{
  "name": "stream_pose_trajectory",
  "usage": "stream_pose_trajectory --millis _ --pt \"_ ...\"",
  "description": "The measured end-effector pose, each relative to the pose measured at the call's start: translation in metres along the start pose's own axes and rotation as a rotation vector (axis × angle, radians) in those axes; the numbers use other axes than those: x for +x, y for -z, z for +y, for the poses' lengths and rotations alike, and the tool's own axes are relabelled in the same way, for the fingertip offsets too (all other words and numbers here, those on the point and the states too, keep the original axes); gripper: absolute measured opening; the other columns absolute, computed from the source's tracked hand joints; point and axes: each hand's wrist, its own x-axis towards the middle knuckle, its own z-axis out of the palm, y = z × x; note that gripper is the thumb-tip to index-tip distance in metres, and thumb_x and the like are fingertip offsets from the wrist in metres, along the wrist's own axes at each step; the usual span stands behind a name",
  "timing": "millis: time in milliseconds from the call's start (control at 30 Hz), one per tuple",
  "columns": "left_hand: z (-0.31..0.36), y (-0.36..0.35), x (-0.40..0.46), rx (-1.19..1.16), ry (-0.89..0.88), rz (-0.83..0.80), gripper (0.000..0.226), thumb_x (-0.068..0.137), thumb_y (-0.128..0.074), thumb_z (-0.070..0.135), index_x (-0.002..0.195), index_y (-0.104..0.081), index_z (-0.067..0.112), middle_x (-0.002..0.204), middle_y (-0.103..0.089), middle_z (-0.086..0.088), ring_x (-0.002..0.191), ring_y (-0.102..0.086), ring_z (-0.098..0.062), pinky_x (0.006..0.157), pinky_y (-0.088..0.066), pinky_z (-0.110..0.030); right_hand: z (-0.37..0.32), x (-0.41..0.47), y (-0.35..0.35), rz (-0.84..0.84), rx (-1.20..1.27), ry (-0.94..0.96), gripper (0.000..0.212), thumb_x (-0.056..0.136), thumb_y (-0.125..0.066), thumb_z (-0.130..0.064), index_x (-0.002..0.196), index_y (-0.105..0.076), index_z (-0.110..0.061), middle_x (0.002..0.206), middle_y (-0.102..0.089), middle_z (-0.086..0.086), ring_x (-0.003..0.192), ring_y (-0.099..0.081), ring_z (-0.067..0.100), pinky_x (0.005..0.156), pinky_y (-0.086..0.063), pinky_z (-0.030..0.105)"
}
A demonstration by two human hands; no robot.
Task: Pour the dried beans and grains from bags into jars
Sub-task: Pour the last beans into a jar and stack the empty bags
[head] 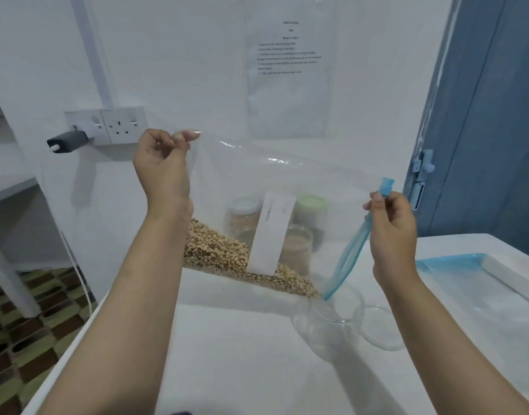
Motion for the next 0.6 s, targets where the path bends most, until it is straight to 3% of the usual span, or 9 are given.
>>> stream_pose_trajectory --millis 167,600 --pt "0.005 -0.009 -0.004 -0.012 -0.022 -0.023 0.034 0.095 -0.048 -0.006 0.076 -0.037 0.020 0.086 -0.068 -0.012 0.073 -0.063 -0.003 0.069 -0.040 -0.016 0.003 -0.005 0.005 0.013 -0.009 0.002 0.016 0.103 -0.050 -0.022 0.092 -0.055 -0.034 0.086 -0.062 -0.017 0.085 -0.056 0.000 0.080 -0.041 0.016" --pt "0.011 -0.016 -0.002 -0.005 -0.027 -0.044 0.033 0.095 -0.047 -0.005 0.076 -0.038 0.021 0.083 -0.070 -0.007 0.075 -0.063 -0.005 0.069 -0.039 -0.019 -0.001 -0.003 0.006 0.026 0.007 -0.018 0.017 0.102 -0.049 -0.019 0.094 -0.054 -0.033 0.093 -0.061 -0.013 0.091 -0.056 0.005 0.083 -0.041 0.019"
